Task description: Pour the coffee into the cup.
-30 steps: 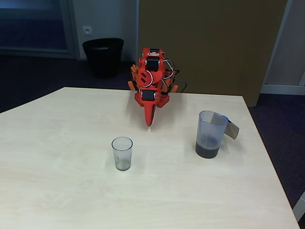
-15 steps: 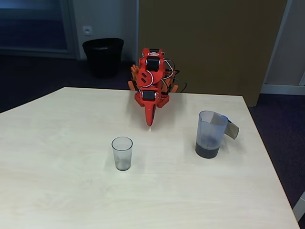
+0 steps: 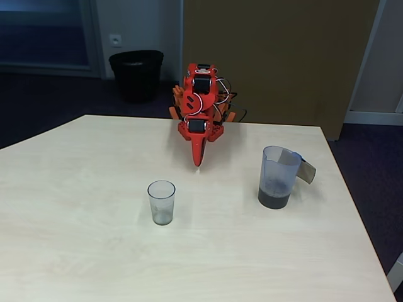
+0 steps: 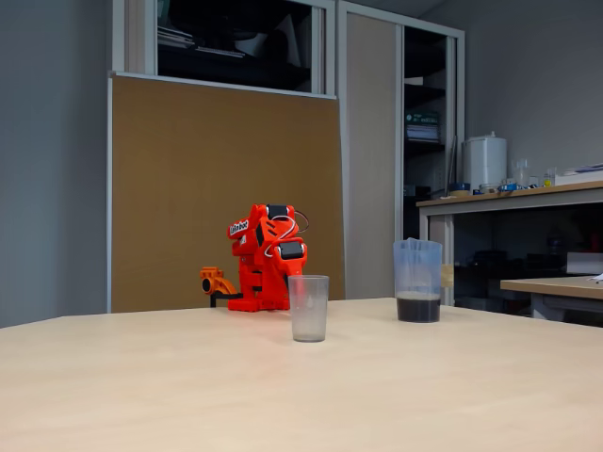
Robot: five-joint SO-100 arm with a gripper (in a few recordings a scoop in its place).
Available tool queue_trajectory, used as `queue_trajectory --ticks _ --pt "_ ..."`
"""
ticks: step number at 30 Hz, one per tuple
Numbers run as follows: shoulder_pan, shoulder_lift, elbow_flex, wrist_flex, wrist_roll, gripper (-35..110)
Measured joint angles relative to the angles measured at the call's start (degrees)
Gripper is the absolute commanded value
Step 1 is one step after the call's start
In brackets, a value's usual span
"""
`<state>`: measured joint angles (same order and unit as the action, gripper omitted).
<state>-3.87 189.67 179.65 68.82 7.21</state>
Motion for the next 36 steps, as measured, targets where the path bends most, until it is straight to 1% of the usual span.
queue_trajectory --ticks 13,19,22,25,28,30,33,36 --pt "-0.62 0.0 0.0 0.0 0.0 0" --pt "-17.14 0.0 0.0 0.0 0.0 0" --pt "-23.91 0.0 0.0 0.0 0.0 3" --pt "-31.29 1.67 0.0 0.7 -2.9 3" --pt "-35.68 3.43 0.0 1.76 -4.66 3" --pt "-38.58 3.87 0.0 1.67 -5.1 0" --pt "-40.08 3.96 0.0 -1.49 -2.9 0" --pt "-42.28 3.96 0.0 -5.19 1.32 0"
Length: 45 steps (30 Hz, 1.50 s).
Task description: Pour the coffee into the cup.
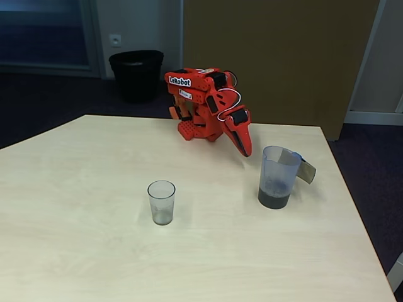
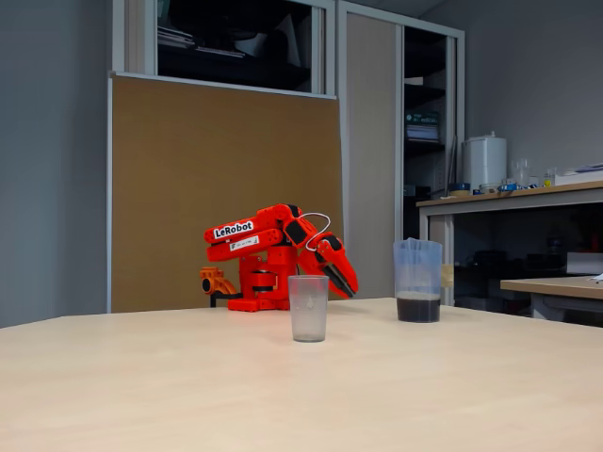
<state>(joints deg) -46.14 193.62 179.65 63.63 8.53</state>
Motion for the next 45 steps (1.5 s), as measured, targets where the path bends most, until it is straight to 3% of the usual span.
queue_trajectory --ticks 11,19,28,35,39,45 --pt "-5.19 0.0 0.0 -4.39 16.7 0" --pt "1.49 0.0 0.0 -5.62 44.91 0" --pt "-6.86 -1.85 0.0 -10.63 68.55 0" --pt "-10.28 -6.94 0.0 -15.91 76.2 1" --pt "-10.55 -11.25 0.0 -22.76 82.53 4" --pt "-11.16 -25.66 0.0 -41.75 91.85 3"
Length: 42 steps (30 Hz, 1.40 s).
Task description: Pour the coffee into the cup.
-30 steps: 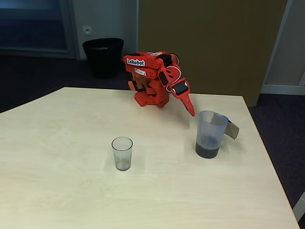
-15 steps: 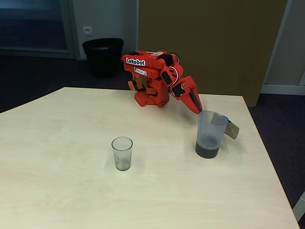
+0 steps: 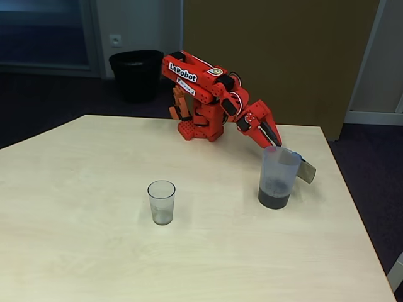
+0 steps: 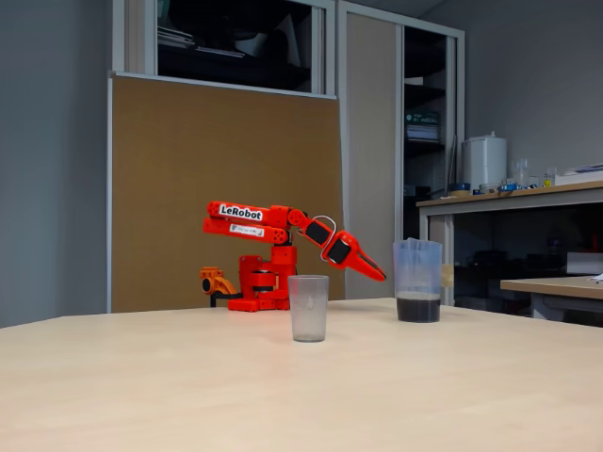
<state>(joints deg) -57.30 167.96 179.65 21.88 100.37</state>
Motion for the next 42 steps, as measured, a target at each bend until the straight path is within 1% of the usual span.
queue_trajectory --ticks 2,6,12,23,30,33,39,42 --pt "1.32 -2.46 0.0 -4.57 2.2 4" --pt "4.75 -5.98 -0.09 -11.78 3.78 12" --pt "5.89 -10.46 -0.18 -18.9 4.83 16" --pt "5.63 -13.89 -0.35 -24.35 9.84 16" --pt "4.31 -12.13 -0.35 -24.87 10.28 15" --pt "3.43 -12.22 -0.35 -27.16 10.28 16" --pt "3.43 -20.65 -0.7 -39.2 10.28 17" --pt "3.43 -26.28 -1.05 -43.51 10.81 17"
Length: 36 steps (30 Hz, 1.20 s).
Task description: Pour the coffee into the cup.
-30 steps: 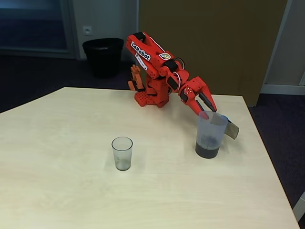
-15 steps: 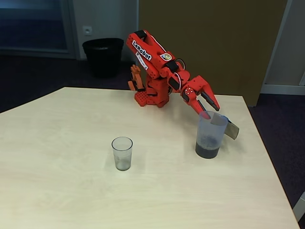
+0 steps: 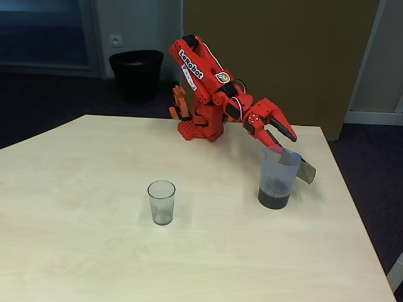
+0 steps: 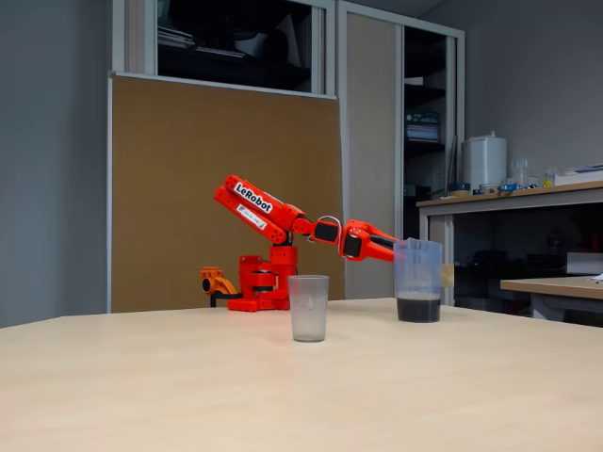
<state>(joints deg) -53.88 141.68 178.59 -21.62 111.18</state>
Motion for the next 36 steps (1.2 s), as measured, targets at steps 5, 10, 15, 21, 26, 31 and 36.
queue_trajectory --ticks 5,10,15,21,26,31,36 --pt "0.44 -8.17 -1.85 -3.08 1.32 17" --pt "0.62 -15.82 -4.83 -4.92 0.7 16" --pt "0.62 -21.36 -8.17 -5.98 -0.7 16" --pt "0.62 -24.17 -11.43 -6.42 -1.49 16" --pt "0.53 -28.13 -14.33 -8.35 -2.72 16" --pt "0.53 -33.13 -17.31 -11.16 -2.81 16" --pt "1.14 -37.44 -19.6 -13.27 -3.52 16"
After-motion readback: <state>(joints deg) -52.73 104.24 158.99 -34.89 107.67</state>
